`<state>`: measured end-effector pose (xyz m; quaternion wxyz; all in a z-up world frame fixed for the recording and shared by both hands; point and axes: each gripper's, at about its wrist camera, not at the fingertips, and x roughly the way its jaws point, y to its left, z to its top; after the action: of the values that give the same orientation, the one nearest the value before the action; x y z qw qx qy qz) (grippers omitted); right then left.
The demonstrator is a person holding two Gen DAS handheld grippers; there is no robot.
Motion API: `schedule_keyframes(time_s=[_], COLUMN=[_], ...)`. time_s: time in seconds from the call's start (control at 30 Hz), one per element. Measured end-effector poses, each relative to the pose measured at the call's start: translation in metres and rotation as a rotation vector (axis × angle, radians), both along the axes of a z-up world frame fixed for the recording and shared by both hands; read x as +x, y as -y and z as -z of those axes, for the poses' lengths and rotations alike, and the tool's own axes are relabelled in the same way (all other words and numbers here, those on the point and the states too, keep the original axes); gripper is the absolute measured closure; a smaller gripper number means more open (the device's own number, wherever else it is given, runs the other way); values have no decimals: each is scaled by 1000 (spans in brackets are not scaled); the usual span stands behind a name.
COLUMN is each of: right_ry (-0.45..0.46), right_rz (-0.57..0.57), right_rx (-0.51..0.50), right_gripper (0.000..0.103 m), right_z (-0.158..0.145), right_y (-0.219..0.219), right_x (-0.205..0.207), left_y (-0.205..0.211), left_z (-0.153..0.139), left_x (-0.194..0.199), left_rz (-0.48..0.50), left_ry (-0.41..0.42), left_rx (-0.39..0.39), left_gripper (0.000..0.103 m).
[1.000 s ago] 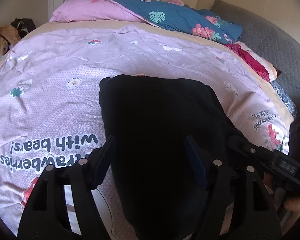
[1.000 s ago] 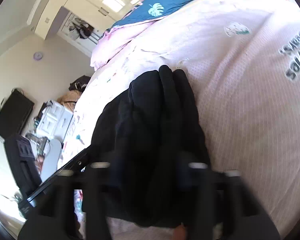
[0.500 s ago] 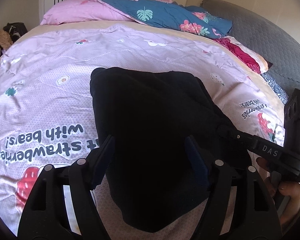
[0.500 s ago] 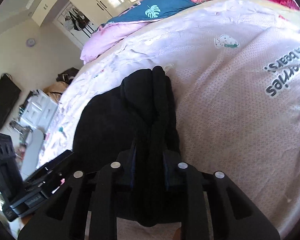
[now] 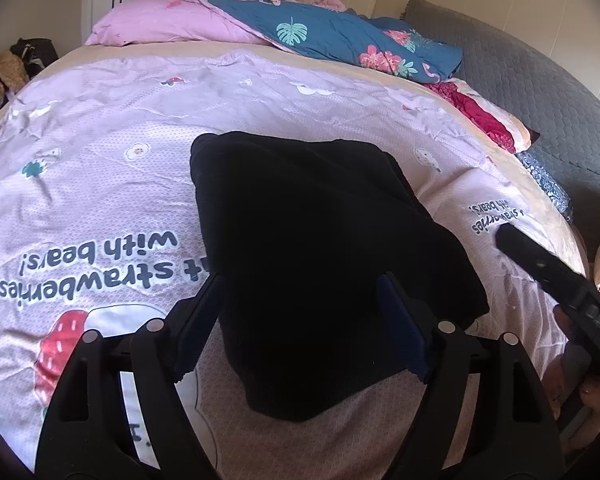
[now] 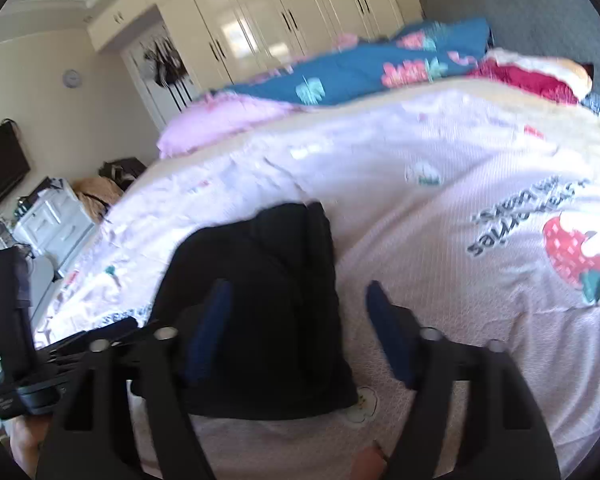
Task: Fold small clothes
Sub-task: 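Open the right gripper and lift it off the folded bundle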
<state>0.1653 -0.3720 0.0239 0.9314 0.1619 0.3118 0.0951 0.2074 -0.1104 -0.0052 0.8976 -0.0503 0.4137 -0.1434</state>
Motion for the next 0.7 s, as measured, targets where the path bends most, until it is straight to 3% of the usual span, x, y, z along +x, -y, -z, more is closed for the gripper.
schedule_keyframes(time_s=[0.17,0.33,0.47,0.7], right_ry=[127,199,213,183], right_rz=[24,26,18,13], right_rx=[-58,-101,-160,-168], right_gripper=[10,7,5,5], right_z=[-17,-24,-25,-22], right_y=[-2,-5,-13,-16], right_x=[-38,-64,-73,-83], left_y=[-7,-12,-17,-26], left_z=[-10,-19,-25,-32], left_x=[-17,-36,-48,-70], left_rz=[-11,-18,-20,-27], left_ry=[28,50,65,75], left_rx=[-5,-10,-16,-15], left_gripper=[26,15,10,10])
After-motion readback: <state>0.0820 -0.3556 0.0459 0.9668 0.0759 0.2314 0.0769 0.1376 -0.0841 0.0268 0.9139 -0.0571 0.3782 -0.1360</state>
